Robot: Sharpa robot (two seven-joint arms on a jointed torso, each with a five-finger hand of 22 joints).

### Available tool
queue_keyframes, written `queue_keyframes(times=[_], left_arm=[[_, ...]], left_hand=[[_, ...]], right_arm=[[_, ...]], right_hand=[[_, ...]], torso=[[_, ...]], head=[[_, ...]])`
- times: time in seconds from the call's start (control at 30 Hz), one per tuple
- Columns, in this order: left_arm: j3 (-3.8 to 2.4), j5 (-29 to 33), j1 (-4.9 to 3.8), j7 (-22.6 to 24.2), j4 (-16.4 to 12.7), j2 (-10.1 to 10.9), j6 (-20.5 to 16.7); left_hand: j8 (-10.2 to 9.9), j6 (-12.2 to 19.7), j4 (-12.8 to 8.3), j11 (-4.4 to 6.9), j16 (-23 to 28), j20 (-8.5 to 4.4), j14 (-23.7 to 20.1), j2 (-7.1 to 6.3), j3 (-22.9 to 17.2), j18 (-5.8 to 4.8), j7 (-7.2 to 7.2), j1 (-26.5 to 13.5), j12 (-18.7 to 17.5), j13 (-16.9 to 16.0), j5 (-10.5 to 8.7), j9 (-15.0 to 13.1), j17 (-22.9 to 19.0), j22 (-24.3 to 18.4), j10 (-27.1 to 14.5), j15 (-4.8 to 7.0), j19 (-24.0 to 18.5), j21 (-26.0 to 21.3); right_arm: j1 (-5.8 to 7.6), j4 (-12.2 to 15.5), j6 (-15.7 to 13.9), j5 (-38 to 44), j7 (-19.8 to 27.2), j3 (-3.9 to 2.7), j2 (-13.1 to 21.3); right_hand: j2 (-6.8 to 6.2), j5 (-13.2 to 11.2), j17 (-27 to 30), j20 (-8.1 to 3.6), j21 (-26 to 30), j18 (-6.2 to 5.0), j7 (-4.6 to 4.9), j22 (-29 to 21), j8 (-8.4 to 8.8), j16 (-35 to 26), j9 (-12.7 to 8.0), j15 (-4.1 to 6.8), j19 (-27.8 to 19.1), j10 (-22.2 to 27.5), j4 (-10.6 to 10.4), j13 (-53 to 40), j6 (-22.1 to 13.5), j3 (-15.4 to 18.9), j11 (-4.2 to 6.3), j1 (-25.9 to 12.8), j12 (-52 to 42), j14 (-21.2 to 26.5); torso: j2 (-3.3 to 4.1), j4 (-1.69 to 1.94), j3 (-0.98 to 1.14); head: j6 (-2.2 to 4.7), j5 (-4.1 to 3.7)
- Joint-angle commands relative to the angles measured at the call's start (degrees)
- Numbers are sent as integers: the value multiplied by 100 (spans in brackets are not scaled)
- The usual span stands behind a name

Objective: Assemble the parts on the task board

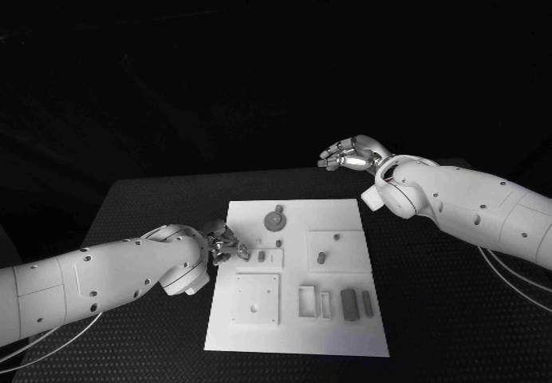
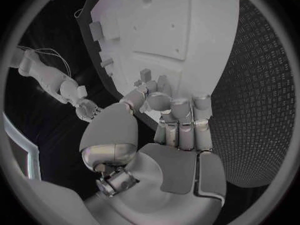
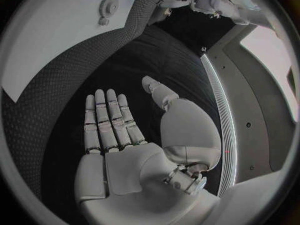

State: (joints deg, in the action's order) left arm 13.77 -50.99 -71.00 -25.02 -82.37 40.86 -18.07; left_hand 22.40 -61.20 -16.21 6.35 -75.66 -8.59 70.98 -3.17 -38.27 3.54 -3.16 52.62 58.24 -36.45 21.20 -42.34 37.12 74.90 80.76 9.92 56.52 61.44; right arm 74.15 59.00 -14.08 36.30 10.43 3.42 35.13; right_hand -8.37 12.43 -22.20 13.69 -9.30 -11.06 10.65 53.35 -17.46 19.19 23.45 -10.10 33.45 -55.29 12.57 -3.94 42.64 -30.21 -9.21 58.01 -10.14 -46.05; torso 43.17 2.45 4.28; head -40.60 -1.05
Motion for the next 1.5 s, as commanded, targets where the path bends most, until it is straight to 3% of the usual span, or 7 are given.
queue_keyframes(times=[0.03,1.3,1.5], left_arm=[[-1,-143,2,-18,4,-23,141],[-2,-248,40,-54,99,-104,366],[-3,-245,40,-40,93,-103,456]], left_hand=[[24,-725,-19,66,-28,-665,86,45,-70,17,381,12,15,7,22,-120,-6,78,-31,112,47,-16],[46,-723,-6,63,-38,-668,91,64,-94,16,379,-54,34,6,-22,-102,-5,83,-24,121,60,-7],[99,-762,-13,76,-63,-669,96,66,-112,15,393,-132,66,2,84,-93,5,90,-12,120,57,-1]], right_arm=[[-1,12,13,1,35,-1,-1],[-1,61,8,-2,33,-1,14],[-1,60,9,-2,31,-1,19]], right_hand=[[-30,40,9,-8,36,-12,8,6,-35,34,-7,-1,-30,-41,-22,0,-15,14,-15,19,38,50],[-32,42,19,-9,49,-11,9,18,-39,39,-13,-3,-28,-47,-28,0,-16,16,-15,20,48,52],[-31,46,20,-9,51,-11,9,20,-39,40,-14,-3,-28,-48,-28,0,-16,14,-15,23,50,53]], torso=[[1,1,-2],[-2,-1,0],[0,2,-1]], head=[[-6,-3],[-7,3],[-8,2]])
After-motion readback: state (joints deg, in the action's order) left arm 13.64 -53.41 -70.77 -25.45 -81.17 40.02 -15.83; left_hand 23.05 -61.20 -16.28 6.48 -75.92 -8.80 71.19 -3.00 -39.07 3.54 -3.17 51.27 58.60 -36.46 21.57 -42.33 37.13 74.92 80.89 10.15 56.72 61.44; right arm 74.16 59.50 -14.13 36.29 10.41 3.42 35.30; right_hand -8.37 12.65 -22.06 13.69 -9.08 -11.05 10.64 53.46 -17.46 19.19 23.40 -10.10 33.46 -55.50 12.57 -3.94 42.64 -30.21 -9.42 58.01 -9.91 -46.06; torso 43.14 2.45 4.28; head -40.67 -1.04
